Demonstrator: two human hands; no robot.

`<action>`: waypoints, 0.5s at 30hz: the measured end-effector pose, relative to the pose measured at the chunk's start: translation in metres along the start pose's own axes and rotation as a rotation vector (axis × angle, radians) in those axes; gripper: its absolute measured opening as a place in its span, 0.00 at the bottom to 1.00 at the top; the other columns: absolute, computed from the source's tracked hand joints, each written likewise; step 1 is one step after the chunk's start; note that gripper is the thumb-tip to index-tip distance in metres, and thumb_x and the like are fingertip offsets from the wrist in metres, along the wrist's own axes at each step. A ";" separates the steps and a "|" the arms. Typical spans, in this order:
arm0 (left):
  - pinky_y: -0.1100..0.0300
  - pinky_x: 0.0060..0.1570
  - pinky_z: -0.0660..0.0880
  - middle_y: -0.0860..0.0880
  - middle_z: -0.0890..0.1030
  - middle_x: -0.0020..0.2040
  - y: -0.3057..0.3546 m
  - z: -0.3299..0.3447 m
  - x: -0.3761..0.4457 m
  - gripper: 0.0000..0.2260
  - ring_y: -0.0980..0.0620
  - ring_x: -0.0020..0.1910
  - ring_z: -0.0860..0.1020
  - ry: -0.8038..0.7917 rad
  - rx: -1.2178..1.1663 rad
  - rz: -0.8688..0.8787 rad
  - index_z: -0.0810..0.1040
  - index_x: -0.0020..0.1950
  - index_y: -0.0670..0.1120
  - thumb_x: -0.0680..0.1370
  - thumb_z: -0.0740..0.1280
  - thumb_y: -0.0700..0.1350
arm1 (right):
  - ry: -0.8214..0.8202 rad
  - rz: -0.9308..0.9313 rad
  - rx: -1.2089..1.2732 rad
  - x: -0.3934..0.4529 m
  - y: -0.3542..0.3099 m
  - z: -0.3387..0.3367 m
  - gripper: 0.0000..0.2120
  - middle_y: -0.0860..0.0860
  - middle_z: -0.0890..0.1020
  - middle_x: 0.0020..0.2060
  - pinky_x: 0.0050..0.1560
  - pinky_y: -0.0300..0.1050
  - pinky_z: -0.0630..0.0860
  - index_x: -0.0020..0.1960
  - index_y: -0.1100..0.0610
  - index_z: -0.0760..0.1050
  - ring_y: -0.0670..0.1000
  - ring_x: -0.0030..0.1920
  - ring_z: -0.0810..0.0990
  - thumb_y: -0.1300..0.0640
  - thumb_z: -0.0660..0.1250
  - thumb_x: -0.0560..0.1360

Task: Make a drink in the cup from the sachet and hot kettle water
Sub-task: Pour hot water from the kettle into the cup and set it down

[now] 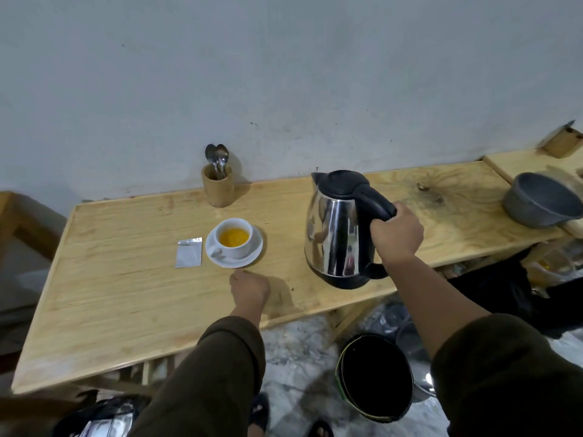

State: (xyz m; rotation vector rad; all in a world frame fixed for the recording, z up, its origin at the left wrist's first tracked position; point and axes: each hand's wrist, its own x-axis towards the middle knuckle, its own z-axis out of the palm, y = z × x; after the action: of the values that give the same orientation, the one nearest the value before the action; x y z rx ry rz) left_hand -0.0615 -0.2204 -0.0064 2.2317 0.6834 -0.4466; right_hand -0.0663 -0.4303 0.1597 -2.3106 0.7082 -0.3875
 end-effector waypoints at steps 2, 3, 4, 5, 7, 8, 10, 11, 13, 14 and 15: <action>0.56 0.63 0.69 0.41 0.73 0.69 0.006 0.016 -0.013 0.18 0.41 0.68 0.71 -0.018 0.069 0.057 0.74 0.67 0.41 0.80 0.54 0.39 | 0.044 0.065 0.067 0.002 0.012 -0.003 0.08 0.54 0.77 0.36 0.39 0.46 0.71 0.45 0.59 0.74 0.57 0.38 0.74 0.67 0.61 0.68; 0.53 0.66 0.67 0.41 0.71 0.70 0.011 0.023 -0.019 0.18 0.40 0.69 0.69 -0.037 0.041 0.006 0.72 0.68 0.40 0.80 0.54 0.40 | 0.058 0.088 0.088 0.004 0.018 -0.004 0.09 0.54 0.77 0.36 0.40 0.46 0.72 0.46 0.58 0.74 0.57 0.37 0.74 0.67 0.61 0.69; 0.51 0.68 0.66 0.40 0.68 0.71 0.012 0.028 -0.023 0.19 0.40 0.71 0.66 -0.086 0.065 -0.040 0.71 0.69 0.39 0.79 0.55 0.40 | 0.065 0.107 0.105 0.006 0.023 -0.006 0.09 0.54 0.77 0.36 0.40 0.45 0.71 0.47 0.58 0.75 0.56 0.37 0.74 0.67 0.62 0.69; 0.50 0.70 0.64 0.39 0.65 0.73 0.014 0.034 -0.026 0.20 0.39 0.72 0.64 -0.104 0.093 -0.042 0.70 0.70 0.38 0.79 0.56 0.41 | 0.067 0.121 0.121 0.009 0.028 -0.008 0.09 0.53 0.77 0.36 0.40 0.45 0.70 0.47 0.58 0.75 0.56 0.37 0.74 0.67 0.62 0.70; 0.48 0.74 0.60 0.39 0.58 0.76 0.015 0.046 -0.025 0.23 0.39 0.76 0.56 -0.168 0.203 -0.009 0.65 0.73 0.38 0.79 0.55 0.44 | 0.060 0.133 0.149 0.013 0.038 -0.011 0.09 0.53 0.77 0.37 0.40 0.44 0.69 0.48 0.59 0.75 0.56 0.38 0.74 0.66 0.62 0.70; 0.47 0.76 0.56 0.39 0.53 0.78 0.016 0.050 -0.026 0.25 0.39 0.77 0.51 -0.216 0.276 0.004 0.60 0.76 0.37 0.80 0.52 0.45 | 0.056 0.134 0.156 0.015 0.044 -0.012 0.09 0.53 0.77 0.37 0.40 0.44 0.69 0.48 0.59 0.75 0.56 0.38 0.74 0.66 0.62 0.70; 0.47 0.77 0.50 0.40 0.45 0.79 0.015 0.058 -0.023 0.27 0.39 0.78 0.44 -0.262 0.327 -0.013 0.51 0.78 0.37 0.80 0.50 0.44 | 0.045 0.133 0.171 0.018 0.053 -0.014 0.09 0.53 0.76 0.37 0.41 0.44 0.69 0.48 0.58 0.75 0.56 0.38 0.74 0.66 0.62 0.69; 0.47 0.77 0.50 0.40 0.43 0.79 0.015 0.059 -0.023 0.27 0.39 0.78 0.44 -0.265 0.347 -0.016 0.50 0.78 0.36 0.81 0.51 0.44 | 0.037 0.131 0.184 0.019 0.056 -0.015 0.10 0.52 0.76 0.37 0.41 0.45 0.70 0.48 0.58 0.75 0.56 0.38 0.74 0.66 0.62 0.69; 0.46 0.77 0.51 0.39 0.44 0.79 0.016 0.060 -0.025 0.28 0.37 0.78 0.46 -0.246 0.376 -0.001 0.49 0.78 0.36 0.80 0.53 0.44 | 0.022 0.134 0.214 0.022 0.063 -0.017 0.11 0.52 0.76 0.37 0.43 0.46 0.73 0.49 0.56 0.75 0.55 0.39 0.74 0.66 0.62 0.70; 0.46 0.77 0.51 0.40 0.44 0.79 0.017 0.062 -0.026 0.28 0.37 0.78 0.45 -0.246 0.401 0.006 0.49 0.78 0.36 0.80 0.54 0.44 | 0.012 0.137 0.225 0.023 0.065 -0.017 0.11 0.52 0.77 0.38 0.43 0.46 0.73 0.50 0.56 0.76 0.55 0.40 0.75 0.66 0.62 0.70; 0.47 0.77 0.51 0.41 0.43 0.79 0.018 0.063 -0.027 0.29 0.37 0.78 0.44 -0.251 0.416 0.011 0.47 0.78 0.37 0.80 0.54 0.44 | 0.001 0.138 0.235 0.024 0.066 -0.016 0.12 0.52 0.77 0.38 0.43 0.46 0.73 0.50 0.55 0.76 0.55 0.40 0.75 0.66 0.62 0.70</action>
State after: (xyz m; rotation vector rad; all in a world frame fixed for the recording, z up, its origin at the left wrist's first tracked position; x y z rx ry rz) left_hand -0.0793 -0.2868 -0.0242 2.4995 0.4765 -0.9146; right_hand -0.0794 -0.4942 0.1280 -2.0290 0.7747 -0.3860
